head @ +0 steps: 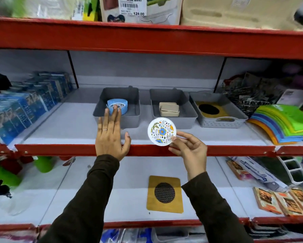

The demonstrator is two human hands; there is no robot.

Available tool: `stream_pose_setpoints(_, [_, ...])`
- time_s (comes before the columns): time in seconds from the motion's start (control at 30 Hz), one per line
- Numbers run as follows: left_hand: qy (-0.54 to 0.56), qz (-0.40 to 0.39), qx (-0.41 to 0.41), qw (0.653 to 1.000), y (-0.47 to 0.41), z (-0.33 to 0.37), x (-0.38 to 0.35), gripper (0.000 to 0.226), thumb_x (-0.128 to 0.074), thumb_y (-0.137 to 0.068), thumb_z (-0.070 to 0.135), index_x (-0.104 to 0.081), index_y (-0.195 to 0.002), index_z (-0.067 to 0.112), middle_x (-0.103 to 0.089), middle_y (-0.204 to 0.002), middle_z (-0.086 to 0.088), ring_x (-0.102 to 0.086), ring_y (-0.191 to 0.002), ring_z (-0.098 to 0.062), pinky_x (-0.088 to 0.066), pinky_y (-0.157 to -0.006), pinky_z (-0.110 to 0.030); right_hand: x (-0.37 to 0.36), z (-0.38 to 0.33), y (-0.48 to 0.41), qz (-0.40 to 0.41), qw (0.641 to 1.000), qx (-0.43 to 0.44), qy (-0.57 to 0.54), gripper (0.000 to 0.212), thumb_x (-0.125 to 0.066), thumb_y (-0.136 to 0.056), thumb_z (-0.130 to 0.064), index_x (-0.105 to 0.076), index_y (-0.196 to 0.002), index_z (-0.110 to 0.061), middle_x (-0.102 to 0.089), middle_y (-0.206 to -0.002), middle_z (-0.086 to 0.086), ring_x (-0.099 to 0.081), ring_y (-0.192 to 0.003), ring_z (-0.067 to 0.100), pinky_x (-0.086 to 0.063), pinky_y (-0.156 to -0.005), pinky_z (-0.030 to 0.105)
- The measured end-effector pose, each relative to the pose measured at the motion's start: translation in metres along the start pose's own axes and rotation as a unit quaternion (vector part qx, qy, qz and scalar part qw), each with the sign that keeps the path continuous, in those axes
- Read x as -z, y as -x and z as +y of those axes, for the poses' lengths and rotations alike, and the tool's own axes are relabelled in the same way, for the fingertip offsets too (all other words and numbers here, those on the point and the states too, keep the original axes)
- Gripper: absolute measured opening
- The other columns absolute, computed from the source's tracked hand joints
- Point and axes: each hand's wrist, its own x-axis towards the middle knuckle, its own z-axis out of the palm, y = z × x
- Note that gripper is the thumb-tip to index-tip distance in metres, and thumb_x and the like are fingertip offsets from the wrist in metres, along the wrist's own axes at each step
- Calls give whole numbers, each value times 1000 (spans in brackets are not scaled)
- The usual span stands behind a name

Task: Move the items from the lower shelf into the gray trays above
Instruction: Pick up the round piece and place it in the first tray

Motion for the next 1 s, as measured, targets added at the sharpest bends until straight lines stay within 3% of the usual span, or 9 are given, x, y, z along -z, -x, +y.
stream_pose_setpoints(0.2, [20, 27, 0, 999, 0, 0, -1, 84, -41, -85, 41, -19, -159, 7, -13, -168, -9, -8, -157, -28, 0, -129, -40, -81, -17, -82, -79, 996, -8, 38, 14, -74, -78, 4, -73, -88, -6, -75, -64, 3, -71, -55, 13, -60, -58, 23])
stream_pose_setpoints(0.3, [20, 27, -1, 999, -1, -1, -4, 85, -44, -84, 43, -22, -158, 6, -14, -168, -10, -9, -157, -28, -2, -129, -41, -140, -13, -127, -91, 992, -47, 71, 25, -71, -79, 7, -69, -103, 9, -70, -72, 16, -68, -51, 13, -61, -60, 25])
stream_pose_setpoints(0.43, [11, 29, 1, 1000, -2, -3, -8, 84, -42, -84, 47, -27, -157, 7, -22, -166, -12, -12, -156, -29, -1, -128, -40, -189, 7, -166, -116, 978, -135, 112, 21, -66, -82, 7, -66, -103, 11, -69, -100, 27, -70, -86, 34, -58, -84, 41])
stream_pose_setpoints(0.63, [13, 29, 1, 999, -2, -4, -9, 84, -43, -84, 48, -29, -156, 9, -24, -165, -11, -10, -156, -27, 4, -129, -37, -209, 21, -183, -120, 960, -166, 192, 23, -65, -82, 8, -63, -104, 12, -69, -100, 24, -70, -97, 35, -58, -89, 43])
stream_pose_setpoints(0.7, [12, 28, 1, 1000, -2, -4, -8, 84, -44, -83, 48, -30, -156, 8, -24, -165, -11, -9, -156, -26, 5, -128, -36, -204, 14, -179, -117, 964, -172, 165, 5, -58, -85, 13, -59, -84, 8, -64, -88, 25, -68, -86, 36, -58, -81, 42])
stream_pose_setpoints(0.77, [9, 20, 5, 1000, -2, -4, -7, 84, -44, -83, 47, -31, -156, 8, -24, -165, -11, -8, -156, -26, 7, -128, -36, -191, 5, -169, -116, 968, -151, 161, 11, -58, -86, 10, -57, -76, 5, -63, -88, 25, -67, -71, 31, -60, -70, 38])
stream_pose_setpoints(0.8, [11, 16, 3, 1000, -3, -4, -7, 83, -44, -83, 47, -30, -156, 9, -25, -165, -11, -8, -156, -25, 8, -128, -35, -182, -1, -160, -120, 972, -128, 156, 4, -60, -86, 7, -61, -83, 7, -65, -89, 24, -66, -65, 27, -61, -63, 34])
stream_pose_setpoints(0.87, [17, 12, -3, 1000, 0, -2, -4, 82, -43, -84, 46, -30, -156, 10, -25, -165, -11, -9, -155, -26, 7, -128, -37, -158, -11, -135, -122, 980, -74, 137, 17, -63, -87, 1, -67, -102, 7, -69, -90, 19, -65, -61, 19, -59, -51, 25])
stream_pose_setpoints(1.0, [33, 42, -35, 998, 7, 2, 4, 72, -43, -89, 37, -33, -155, 12, -31, -163, -10, -19, -154, -30, -2, -127, -46, -94, -19, -73, -137, 985, -33, 96, 22, -59, -92, -7, -65, -113, -2, -70, -86, 8, -65, -63, 14, -58, -47, 24])
